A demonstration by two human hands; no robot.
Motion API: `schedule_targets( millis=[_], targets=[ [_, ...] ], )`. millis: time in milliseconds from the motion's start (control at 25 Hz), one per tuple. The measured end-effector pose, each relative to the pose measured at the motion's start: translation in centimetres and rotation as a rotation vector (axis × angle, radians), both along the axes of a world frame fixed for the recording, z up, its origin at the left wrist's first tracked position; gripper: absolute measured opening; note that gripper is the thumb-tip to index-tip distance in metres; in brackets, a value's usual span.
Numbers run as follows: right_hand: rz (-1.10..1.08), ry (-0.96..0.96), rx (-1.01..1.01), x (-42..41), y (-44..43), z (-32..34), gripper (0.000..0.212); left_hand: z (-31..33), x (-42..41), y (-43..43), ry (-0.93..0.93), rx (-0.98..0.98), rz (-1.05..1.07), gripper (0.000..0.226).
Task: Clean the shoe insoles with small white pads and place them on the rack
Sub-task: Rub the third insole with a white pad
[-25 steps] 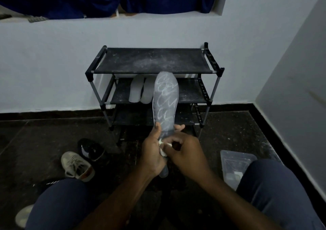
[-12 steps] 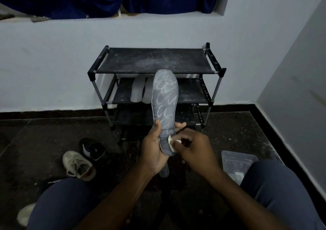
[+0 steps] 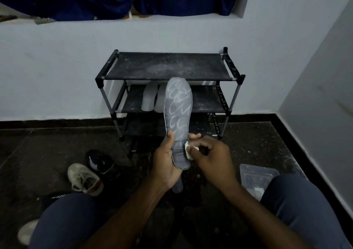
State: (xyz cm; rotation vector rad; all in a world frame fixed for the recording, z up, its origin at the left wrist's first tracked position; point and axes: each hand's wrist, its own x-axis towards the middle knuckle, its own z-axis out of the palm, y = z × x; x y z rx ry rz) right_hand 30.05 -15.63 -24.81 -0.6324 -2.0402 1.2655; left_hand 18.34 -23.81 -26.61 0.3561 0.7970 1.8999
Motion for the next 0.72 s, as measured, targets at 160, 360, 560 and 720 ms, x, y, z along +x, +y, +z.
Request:
schedule_targets(
  millis=[160, 360, 560, 720],
  targets=[
    [0.084, -0.088, 0.108, -0.4, -1.5, -0.1, 0.011, -0.8, 0.2, 0.4, 0.058, -0.029, 0.026, 0.066],
    [0.003, -0.029, 0.099, -0.2, -0.4, 0.1, 0.011, -0.4, 0.2, 0.1, 0.008, 0.017, -0.007, 0.062],
    [0.031, -0.094, 0.164, -0.4, -0.9, 0.0, 0.014, -0.2, 0.8, 0.2, -0.026, -0.006, -0.041, 0.065],
    [-0.104, -0.075, 0.159, -0.4, 0.2, 0.3, 0.013, -0.3, 1.0, 0.4, -0.051, 0.030, -0.064, 0.064]
  ],
)
